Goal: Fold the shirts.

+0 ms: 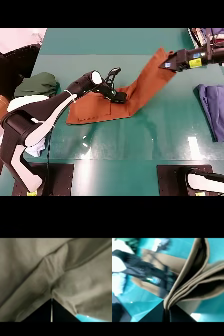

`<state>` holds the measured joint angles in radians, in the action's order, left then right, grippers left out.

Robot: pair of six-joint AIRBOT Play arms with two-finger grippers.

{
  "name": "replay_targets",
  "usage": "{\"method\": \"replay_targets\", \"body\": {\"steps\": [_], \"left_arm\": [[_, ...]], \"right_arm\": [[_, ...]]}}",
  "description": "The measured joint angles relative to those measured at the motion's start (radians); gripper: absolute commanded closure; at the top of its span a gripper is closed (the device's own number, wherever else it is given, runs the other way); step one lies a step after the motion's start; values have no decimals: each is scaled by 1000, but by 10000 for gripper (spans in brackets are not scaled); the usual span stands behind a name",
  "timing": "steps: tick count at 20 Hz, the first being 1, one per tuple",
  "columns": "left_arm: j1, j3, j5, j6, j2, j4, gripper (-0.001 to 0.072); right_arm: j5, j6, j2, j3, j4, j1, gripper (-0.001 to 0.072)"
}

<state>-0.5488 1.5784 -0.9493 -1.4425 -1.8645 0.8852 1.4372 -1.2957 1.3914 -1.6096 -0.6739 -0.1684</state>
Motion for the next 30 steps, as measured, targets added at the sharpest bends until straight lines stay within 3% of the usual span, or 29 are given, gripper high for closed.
{"method": "replay_targets", "body": {"steps": [8, 16, 17, 18, 19, 20, 21, 22, 23, 24, 30], "left_arm": [[30, 29, -11, 1, 12, 25, 685], [376, 51, -158, 2, 327, 226, 684], [426, 51, -166, 3, 370, 242, 684], [470, 51, -173, 3, 407, 252, 684], [508, 51, -179, 3, 439, 258, 684], [546, 51, -190, 3, 467, 266, 684], [574, 51, -199, 3, 488, 271, 684], [596, 52, -212, 3, 506, 274, 684], [612, 52, -223, 3, 518, 275, 684], [625, 52, -234, 3, 526, 278, 684], [654, 52, -275, 3, 547, 280, 684]], "right_arm": [[-128, -2, -3, -17, 46, -199, 698], [-346, 51, 137, -56, 99, -483, 696], [-368, 60, 183, -88, 104, -522, 660], [-383, 66, 238, -127, 106, -561, 444], [-393, 71, 287, -166, 105, -593, 154], [-394, 77, 336, -205, 102, -622, 72], [-390, 80, 381, -240, 92, -645, 87], [-368, 86, 420, -271, 87, -658, 150], [-335, 87, 453, -299, 82, -663, 261], [-291, 87, 479, -321, 79, -663, 285], [-101, 78, 432, -193, -23, -534, 284]]}}
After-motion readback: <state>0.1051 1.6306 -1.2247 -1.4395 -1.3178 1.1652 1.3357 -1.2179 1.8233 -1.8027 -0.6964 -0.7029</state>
